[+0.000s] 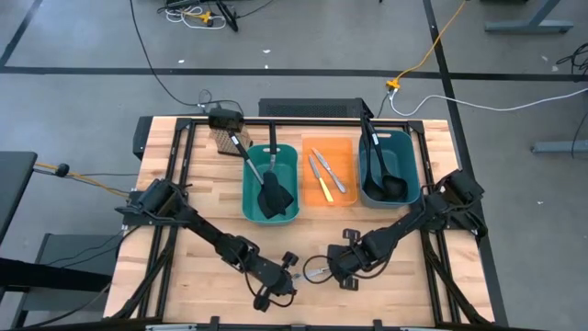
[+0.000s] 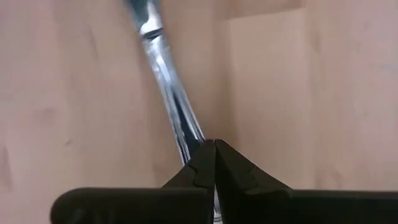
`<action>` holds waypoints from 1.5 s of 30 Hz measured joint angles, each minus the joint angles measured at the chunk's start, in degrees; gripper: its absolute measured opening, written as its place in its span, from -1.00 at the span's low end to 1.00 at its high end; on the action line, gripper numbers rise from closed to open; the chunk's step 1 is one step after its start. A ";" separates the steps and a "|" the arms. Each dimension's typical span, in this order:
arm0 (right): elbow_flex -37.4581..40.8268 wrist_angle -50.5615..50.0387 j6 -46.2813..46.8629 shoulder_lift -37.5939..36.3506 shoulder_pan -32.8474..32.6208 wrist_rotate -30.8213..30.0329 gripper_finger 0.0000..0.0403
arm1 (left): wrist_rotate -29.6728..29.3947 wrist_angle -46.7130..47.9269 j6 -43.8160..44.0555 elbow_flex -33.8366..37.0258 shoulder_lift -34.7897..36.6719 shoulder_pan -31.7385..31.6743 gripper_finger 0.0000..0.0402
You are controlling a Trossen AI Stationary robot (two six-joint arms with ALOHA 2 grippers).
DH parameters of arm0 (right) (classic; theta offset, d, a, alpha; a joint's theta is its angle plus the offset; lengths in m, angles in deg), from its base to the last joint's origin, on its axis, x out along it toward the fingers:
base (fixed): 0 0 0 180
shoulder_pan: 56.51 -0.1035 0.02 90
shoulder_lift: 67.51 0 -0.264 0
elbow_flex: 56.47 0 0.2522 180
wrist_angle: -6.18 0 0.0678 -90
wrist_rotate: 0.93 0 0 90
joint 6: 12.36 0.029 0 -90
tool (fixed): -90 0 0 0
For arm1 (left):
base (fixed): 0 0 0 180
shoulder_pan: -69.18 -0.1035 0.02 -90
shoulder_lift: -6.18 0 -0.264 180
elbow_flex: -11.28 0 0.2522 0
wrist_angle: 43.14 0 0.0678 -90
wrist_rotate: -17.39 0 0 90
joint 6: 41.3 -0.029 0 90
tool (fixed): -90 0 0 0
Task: Pick & Place Kitchen Items
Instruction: Put the silver table knife into the orange bin
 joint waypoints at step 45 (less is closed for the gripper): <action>0.02 0.53 0.61 -0.07 -1.82 -2.81 -0.95 | -11.13 6.39 3.08 2.17 0.00 -1.01 -0.99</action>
